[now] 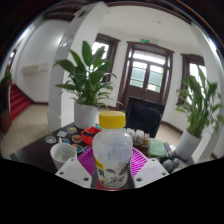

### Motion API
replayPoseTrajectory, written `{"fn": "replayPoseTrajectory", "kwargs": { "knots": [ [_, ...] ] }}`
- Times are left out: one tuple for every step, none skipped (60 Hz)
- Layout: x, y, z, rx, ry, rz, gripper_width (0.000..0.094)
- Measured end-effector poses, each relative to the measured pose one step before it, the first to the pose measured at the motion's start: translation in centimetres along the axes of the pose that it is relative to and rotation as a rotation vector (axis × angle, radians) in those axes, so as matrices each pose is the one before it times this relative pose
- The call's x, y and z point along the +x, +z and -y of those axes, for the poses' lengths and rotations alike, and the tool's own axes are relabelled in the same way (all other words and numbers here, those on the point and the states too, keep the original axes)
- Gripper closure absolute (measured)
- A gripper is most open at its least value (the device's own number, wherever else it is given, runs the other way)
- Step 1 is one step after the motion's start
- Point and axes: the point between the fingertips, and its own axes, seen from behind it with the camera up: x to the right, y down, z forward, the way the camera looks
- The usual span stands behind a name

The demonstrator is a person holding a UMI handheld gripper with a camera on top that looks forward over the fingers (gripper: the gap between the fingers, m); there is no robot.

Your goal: Pour water

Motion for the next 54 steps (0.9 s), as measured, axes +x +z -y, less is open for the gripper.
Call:
{"fn": "replayPoseTrajectory", "kwargs": {
  "knots": [
    [0.23,-0.029,-0.072,0.00686,0.0262,0.00912,0.0515],
    [-0.259,0.056,-0.008,0.00446,0.0235,0.00375,0.0515],
    [-1.102,0.136,-0.063,0.00565,0.0226,0.0003,0.0515],
    [1.039,0.251,-0.615,0.0034,0.0161,0.01508,0.0515],
    [0.282,0.067,-0.179,0.00359,0.0196,0.00418,0.0514],
    [0.227,0.046,-0.218,0.0032,0.0186,0.00343,0.0513],
    [0.145,0.079,-0.293,0.00068,0.0148,0.00533,0.0513],
    [0.095,0.071,-0.351,-0.0006,0.0121,0.00562,0.0515],
    [0.182,0.097,-0.374,-0.00047,0.0108,0.00143,0.0516],
    [-0.253,-0.009,-0.229,-0.00072,0.0089,-0.00702,0.0515],
    [0.069,0.236,-0.352,0.00005,0.0059,-0.00232,0.0514],
    [0.16,0.123,-0.402,-0.0024,0.0021,-0.00045,0.0514],
    [0.1,0.155,-0.461,-0.00352,0.0012,0.00013,0.0515],
    [0.069,0.157,-0.458,-0.00313,0.0014,0.00054,0.0516],
    [0.011,0.181,-0.471,-0.00294,0.002,0.00199,0.0516],
    [-0.068,0.134,-0.435,-0.00306,0.0019,0.00398,0.0515],
    [-0.059,0.186,-0.451,-0.0025,0.0024,0.00404,0.0515],
    [-0.22,0.017,-0.244,-0.00431,0.0013,-0.00011,0.0515],
    [-0.06,0.194,-0.563,-0.00401,-0.0011,0.00068,0.0515],
    [0.026,0.163,-0.493,-0.00499,-0.0037,0.00183,0.0515],
    [-0.004,0.187,-0.477,-0.00442,-0.004,0.00266,0.0514],
    [-0.029,0.145,-0.456,-0.00371,-0.0018,0.00267,0.0511],
    [0.025,0.018,-0.358,0.00016,0.0001,0.00059,0.0492],
    [0.055,0.081,0.463,0.02983,0.0015,-0.00174,0.0511],
    [0.097,-0.032,-0.081,-0.0016,0.0011,-0.00449,0.0512],
    [-0.1,-0.156,-0.016,0.00358,0.0032,-0.00176,0.0512],
    [-0.012,-0.025,0.035,0.00244,0.0031,-0.00065,0.0511],
    [0.012,-0.038,-0.063,-0.00119,0.0015,-0.00064,0.0513],
    [0.008,-0.013,0.021,0.00354,0.0001,0.00017,0.0513],
    [0.017,-0.012,-0.016,0.00187,-0.0004,-0.00026,0.0513],
    [-0.014,-0.034,0.024,0.00338,0.0002,0.00033,0.0512],
    [0.158,0.06,-0.024,0.0017,0.0008,0.00202,0.0513],
    [-0.064,-0.063,-0.013,0.00084,0.0002,-0.00063,0.0508],
    [-0.023,-0.046,0.005,0.00131,0.0007,-0.00114,0.0494],
    [-0.039,-0.032,0.001,0.00049,0.0022,-0.00111,0.0489],
    [-0.017,-0.013,0.013,0.00113,0.0027,-0.00086,0.0475],
    [-0.041,-0.031,0.003,0.00048,0.003,-0.00094,0.0456],
    [-0.033,-0.028,0.024,0.00036,0.0031,-0.00075,0.045],
    [-0.042,-0.03,-0.012,-0.00137,0.0013,-0.00116,0.043],
    [-0.023,-0.005,-0.005,-0.00111,-0.0018,-0.00014,0.0417],
    [0.0,-0.011,-0.004,-0.00132,-0.0041,0.00023,0.0406],
    [-0.024,-0.013,-0.024,-0.00253,-0.0036,0.00047,0.0396],
    [-0.004,-0.035,-0.034,-0.002,-0.0017,0.00153,0.0387],
    [-0.024,-0.029,-0.066,-0.00395,0.0001,0.00164,0.0376],
    [0.011,-0.07,-0.072,-0.00581,0.0025,0.00044,0.0368],
    [0.053,-0.078,-0.15,-0.0092,0.0057,-0.00156,0.036],
    [0.037,-0.106,-0.187,-0.01109,0.0089,-0.00193,0.0346],
    [0.134,-0.014,-0.194,-0.00826,0.0109,-0.00003,0.0323],
    [-0.007,-0.125,-0.14,-0.00841,0.0105,-0.00134,0.029],
    [0.03,-0.178,-0.101,-0.00557,0.0102,-0.00183,0.0221],
    [0.043,-0.248,-0.053,-0.00286,0.0084,-0.00322,0.0178],
    [0.086,-0.311,-0.048,-0.00255,0.0065,-0.00514,0.014],
    [0.078,-0.453,-0.138,-0.00419,0.0042,-0.00795,0.01],
    [0.092,-0.365,-0.098,-0.00295,0.0029,-0.00744,0.0091]
  ]
}}
